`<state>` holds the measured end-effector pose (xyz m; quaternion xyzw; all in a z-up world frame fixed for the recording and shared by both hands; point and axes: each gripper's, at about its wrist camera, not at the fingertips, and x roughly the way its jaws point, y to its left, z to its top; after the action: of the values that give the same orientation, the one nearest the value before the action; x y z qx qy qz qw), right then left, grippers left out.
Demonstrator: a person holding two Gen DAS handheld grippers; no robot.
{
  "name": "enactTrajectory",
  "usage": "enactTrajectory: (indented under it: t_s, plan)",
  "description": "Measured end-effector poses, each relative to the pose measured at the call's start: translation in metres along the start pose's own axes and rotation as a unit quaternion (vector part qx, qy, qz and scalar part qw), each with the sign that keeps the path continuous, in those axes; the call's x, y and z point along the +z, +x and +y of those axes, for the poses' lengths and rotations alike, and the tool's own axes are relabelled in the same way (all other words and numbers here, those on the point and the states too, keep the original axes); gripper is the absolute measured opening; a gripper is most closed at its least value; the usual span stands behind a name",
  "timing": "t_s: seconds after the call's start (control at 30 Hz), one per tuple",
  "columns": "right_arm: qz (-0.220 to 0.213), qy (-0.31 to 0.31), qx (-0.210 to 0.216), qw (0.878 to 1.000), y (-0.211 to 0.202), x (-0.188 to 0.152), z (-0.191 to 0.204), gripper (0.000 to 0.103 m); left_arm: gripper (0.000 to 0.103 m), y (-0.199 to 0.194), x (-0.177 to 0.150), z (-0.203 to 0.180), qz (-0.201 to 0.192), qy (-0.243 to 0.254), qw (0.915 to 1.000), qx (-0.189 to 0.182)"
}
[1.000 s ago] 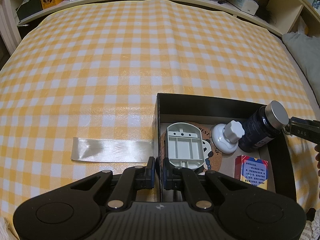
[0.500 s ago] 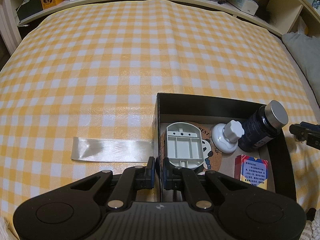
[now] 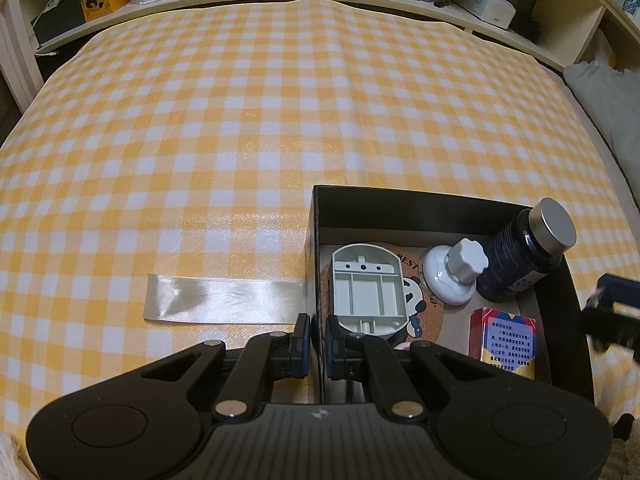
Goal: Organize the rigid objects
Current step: 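Carry the smartwatch into the black box and lower it beside the scissors, then open the right tool to release the smartwatch and withdraw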
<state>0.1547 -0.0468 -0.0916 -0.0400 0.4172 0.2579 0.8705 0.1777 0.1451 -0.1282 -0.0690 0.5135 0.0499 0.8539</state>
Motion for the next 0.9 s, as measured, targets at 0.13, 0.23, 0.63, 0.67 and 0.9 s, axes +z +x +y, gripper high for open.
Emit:
enactTrajectory:
  t_s: [0.13,0.23,0.63,0.67,0.9]
  plan:
    - [0.006,-0.009,0.019,1.0,0.01,0.0,0.018,0.048,0.007,0.0,0.0,0.0,0.0,-0.001,1.0,0.0]
    - [0.014,-0.005,0.022,1.0,0.025,0.002,0.025,0.048,0.007,0.0,0.0,0.0,0.0,-0.001,1.0,-0.001]
    - [0.022,-0.01,0.032,0.999,0.06,0.004,0.044,0.059,0.007,0.0,0.001,0.0,0.0,0.0,1.0,0.0]
    - [0.027,-0.011,0.032,0.999,0.061,0.003,0.043,0.058,0.007,0.0,0.001,0.0,0.0,-0.001,1.0,0.0]
    - [0.046,-0.02,0.03,0.998,0.062,-0.002,0.044,0.058,0.007,0.0,0.001,-0.001,0.0,-0.001,1.0,0.0]
